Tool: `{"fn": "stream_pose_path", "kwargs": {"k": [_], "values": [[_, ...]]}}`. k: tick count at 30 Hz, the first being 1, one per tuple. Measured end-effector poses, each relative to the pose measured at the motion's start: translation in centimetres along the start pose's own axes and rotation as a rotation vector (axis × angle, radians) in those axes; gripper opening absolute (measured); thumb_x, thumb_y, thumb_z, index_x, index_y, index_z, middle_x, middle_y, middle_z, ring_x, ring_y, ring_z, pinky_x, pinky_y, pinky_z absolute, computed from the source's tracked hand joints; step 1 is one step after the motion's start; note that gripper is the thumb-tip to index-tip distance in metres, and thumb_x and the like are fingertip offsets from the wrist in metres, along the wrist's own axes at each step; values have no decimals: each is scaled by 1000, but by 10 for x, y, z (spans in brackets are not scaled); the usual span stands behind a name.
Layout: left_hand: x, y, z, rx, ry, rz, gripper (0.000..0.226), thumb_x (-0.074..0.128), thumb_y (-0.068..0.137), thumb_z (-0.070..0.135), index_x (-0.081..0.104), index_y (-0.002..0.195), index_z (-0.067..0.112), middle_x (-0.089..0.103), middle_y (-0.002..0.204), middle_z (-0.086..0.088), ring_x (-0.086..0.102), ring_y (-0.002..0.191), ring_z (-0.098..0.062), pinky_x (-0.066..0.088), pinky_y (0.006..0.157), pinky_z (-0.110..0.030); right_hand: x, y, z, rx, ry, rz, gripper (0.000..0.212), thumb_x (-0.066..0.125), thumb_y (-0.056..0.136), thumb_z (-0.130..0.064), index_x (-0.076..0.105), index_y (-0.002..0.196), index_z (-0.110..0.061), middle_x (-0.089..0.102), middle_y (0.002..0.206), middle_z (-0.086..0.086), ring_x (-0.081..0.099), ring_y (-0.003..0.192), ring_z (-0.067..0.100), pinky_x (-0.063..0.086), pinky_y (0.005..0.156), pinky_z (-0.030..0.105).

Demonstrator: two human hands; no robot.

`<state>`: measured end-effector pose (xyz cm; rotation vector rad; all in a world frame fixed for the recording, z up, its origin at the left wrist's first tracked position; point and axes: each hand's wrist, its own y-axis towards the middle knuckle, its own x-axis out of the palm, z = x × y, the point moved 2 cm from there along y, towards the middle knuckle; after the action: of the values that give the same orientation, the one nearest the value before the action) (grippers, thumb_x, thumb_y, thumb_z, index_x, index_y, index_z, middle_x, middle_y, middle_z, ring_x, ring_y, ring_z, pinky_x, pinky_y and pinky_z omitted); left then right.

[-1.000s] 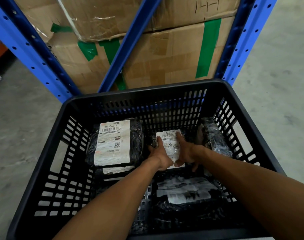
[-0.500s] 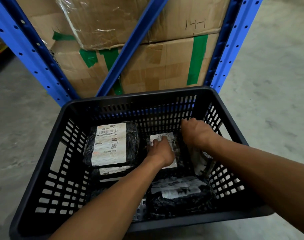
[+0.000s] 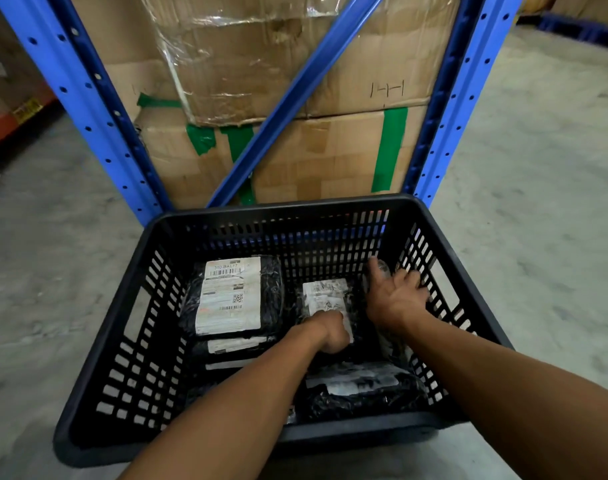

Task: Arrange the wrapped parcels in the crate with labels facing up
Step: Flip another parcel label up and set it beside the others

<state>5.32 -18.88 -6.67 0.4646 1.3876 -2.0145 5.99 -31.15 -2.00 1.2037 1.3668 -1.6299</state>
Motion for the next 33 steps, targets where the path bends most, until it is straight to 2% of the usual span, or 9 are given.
{"fn": "stream_pose_path", "kwargs": {"k": [5, 8, 12, 15, 18, 21, 24, 26, 33], "values": [[-12, -8, -2, 32, -414, 97, 62, 40, 106, 20, 13, 162, 19, 24, 166, -10, 48, 136, -35, 46, 102, -42, -5, -11, 5, -50, 141, -14, 65, 34, 102, -34, 0, 156, -39, 41, 142, 27, 49, 124, 44, 49, 97, 53], [-20, -18, 2, 82, -616, 172, 59, 37, 108, 29, 12, 162, 27, 28, 165, -7, 60, 102, -18, 44, 85, -33, -25, -18, 11, -72, 184, 11, 68, 36, 100, -32, -2, 156, -41, 35, 146, 27, 40, 132, 47, 41, 106, 57], [-31, -37, 14, 145, -714, 165, 59, 32, 109, 40, 8, 162, 33, 23, 167, -1, 43, 140, -27, 46, 96, -37, -61, -22, 18, -110, 291, 60, 85, 50, 95, -22, -6, 155, -46, 29, 152, 28, 31, 139, 49, 33, 112, 55], [-43, -55, 22, 205, -696, 232, 57, 31, 107, 45, 9, 160, 41, 36, 162, -8, 51, 133, -32, 47, 77, -34, -92, -26, 25, -215, 478, 71, 96, 60, 91, -19, -5, 157, -42, 37, 152, 24, 46, 132, 42, 42, 108, 45], [-52, -71, 18, 250, -641, 334, 60, 30, 105, 52, 1, 157, 51, 60, 128, 4, 59, 95, -17, 48, 87, -36, -108, -32, 30, -267, 933, 21, 96, 68, 89, -8, 7, 159, -33, 54, 142, 8, 63, 110, 29, 54, 94, 41], [-61, -92, 10, 286, -589, 458, 60, 30, 105, 52, -3, 156, 54, 46, 88, 17, 40, 66, -2, 39, 70, -30, -114, -37, 27, -270, 1279, -78, 95, 69, 88, 0, 16, 158, -36, 58, 139, 10, 72, 86, 21, 61, 75, 42], [-74, -107, 5, 332, -619, 526, 61, 35, 105, 51, 4, 157, 51, 53, 141, 4, 60, 116, -20, 40, 95, -32, -120, -45, 20, -320, 1458, -166, 89, 63, 91, 5, 21, 157, -37, 64, 129, 11, 73, 75, 19, 60, 60, 34], [-81, -116, -1, 360, -662, 583, 62, 41, 104, 48, 9, 157, 52, 31, 164, 5, 38, 146, -24, 36, 114, -37, -125, -52, 17, -364, 1527, -210, 86, 60, 92, 6, 24, 156, -39, 67, 125, 11, 72, 91, 29, 61, 69, 41], [-86, -145, -15, 406, -682, 811, 62, 46, 104, 41, 14, 156, 54, 24, 164, -4, 23, 152, -23, 23, 120, -40, -134, -74, -3, -495, 1574, -204, 81, 53, 95, 8, 28, 152, -44, 68, 124, 11, 72, 91, 24, 62, 64, 36]]}}
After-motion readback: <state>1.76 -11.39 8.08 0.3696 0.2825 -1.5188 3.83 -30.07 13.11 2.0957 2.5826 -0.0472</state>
